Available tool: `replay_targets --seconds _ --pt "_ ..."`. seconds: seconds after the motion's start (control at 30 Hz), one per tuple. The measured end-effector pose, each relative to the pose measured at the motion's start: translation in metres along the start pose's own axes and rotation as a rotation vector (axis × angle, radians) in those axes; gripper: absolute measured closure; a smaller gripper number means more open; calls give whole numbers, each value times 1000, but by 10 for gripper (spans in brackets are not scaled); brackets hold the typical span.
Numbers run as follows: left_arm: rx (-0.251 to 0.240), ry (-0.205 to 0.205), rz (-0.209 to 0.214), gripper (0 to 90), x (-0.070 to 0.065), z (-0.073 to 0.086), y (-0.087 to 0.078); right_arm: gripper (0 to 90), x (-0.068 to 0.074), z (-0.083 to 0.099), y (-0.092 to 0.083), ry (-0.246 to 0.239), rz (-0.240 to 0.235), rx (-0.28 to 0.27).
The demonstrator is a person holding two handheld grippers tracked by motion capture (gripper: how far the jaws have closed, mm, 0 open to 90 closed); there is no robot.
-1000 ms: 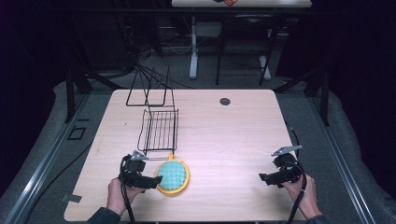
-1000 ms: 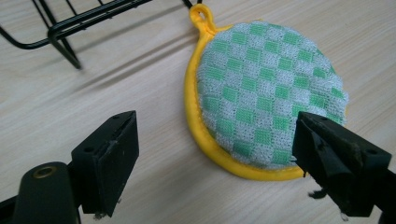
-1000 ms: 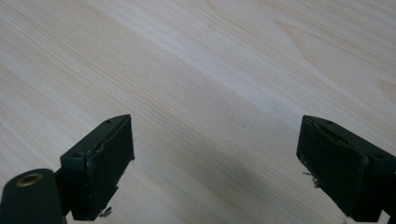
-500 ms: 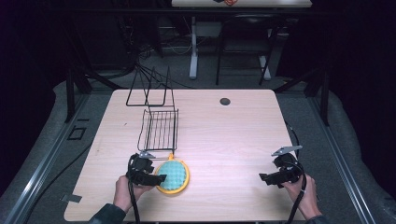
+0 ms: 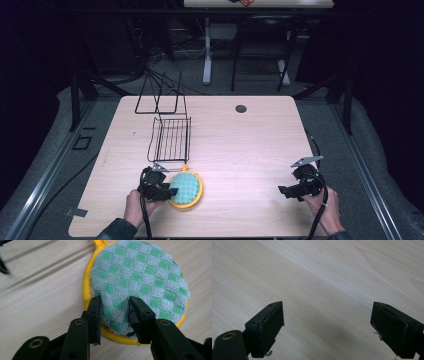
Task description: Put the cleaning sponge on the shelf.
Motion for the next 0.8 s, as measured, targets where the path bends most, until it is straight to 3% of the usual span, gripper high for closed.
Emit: replay_targets --seconds 0.33,0.43,0.6,0.8 --pt "0 64 -53 769 -7 0 1 113 0 0 1 5 2 4" --pt "3 125 -101 807 -12 -1 1 115 0 0 0 3 4 6" --pt "-5 162 -129 839 -15 -1 2 116 0 1 1 -2 4 5" --pt "-27 186 -107 850 -15 -1 -1 117 0 2 3 -1 3 14"
Point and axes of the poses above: each handheld gripper's, and its own axes: y roughly forward along the jaws, z roughly out of its underside, x roughly to its left, the point moved 3 cm from there along y, roughly forward along the jaws, and after that the axes turned 5 degrees about z, right-handed, at the moved point
